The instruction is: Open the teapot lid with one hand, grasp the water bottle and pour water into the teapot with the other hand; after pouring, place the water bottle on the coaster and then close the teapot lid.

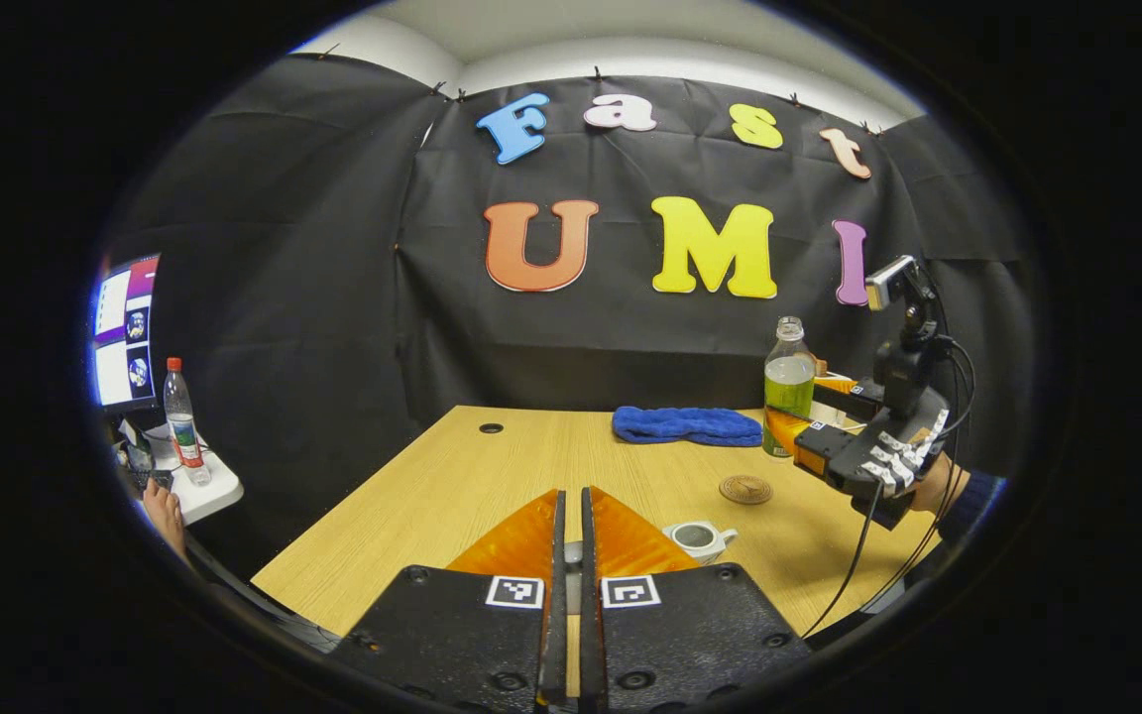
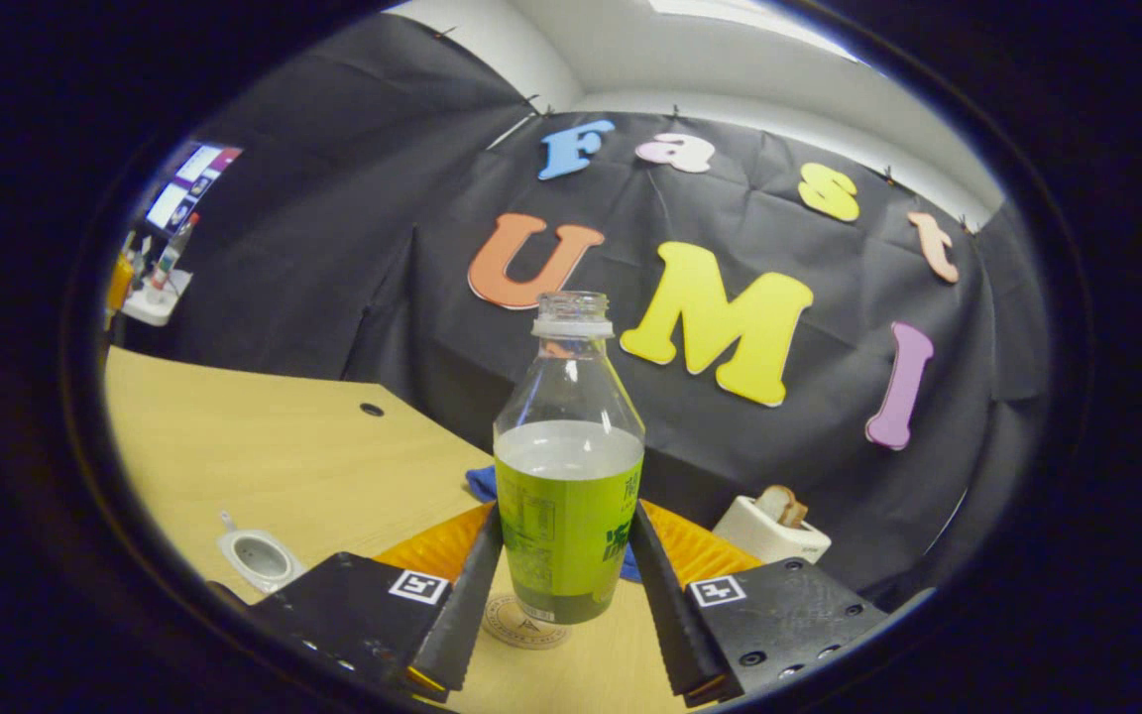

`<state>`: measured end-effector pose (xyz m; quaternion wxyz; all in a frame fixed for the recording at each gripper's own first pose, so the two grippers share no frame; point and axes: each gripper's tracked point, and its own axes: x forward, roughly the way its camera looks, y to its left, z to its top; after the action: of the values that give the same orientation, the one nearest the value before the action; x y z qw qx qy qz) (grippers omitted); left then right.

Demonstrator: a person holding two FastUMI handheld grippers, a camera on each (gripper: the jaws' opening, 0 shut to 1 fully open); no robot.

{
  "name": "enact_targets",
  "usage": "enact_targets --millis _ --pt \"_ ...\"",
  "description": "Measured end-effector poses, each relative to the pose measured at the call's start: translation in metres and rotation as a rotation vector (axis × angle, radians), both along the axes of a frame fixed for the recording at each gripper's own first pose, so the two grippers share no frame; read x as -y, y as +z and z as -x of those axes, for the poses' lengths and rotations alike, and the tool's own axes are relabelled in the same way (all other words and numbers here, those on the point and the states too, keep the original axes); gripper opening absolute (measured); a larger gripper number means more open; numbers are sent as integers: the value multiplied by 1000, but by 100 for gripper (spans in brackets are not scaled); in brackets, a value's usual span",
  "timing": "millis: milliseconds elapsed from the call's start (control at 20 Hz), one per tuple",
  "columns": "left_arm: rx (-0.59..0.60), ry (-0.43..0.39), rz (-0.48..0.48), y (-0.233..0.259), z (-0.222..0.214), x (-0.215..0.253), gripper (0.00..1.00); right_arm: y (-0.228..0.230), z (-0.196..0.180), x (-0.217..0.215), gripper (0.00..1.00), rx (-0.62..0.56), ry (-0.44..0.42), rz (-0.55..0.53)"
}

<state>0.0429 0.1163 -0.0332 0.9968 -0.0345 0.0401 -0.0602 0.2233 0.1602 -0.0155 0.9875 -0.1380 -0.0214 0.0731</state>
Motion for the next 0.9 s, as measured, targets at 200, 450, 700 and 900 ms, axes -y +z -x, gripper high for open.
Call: enact_targets --millis 200,450,700,900 --pt "0 8 -20 -2 -2 0 7 -27 -26 2 73 -87 -7 -113" --pt "6 5 -40 -3 -4 0 7 -57 -53 2 75 -172 -29 -179" --pt "-17 21 -28 -10 -10 -6 7 -80 -67 11 75 -222 -64 -232" --pt "-21 20 -22 -12 -13 -2 7 -79 -70 11 75 -209 -56 -236"
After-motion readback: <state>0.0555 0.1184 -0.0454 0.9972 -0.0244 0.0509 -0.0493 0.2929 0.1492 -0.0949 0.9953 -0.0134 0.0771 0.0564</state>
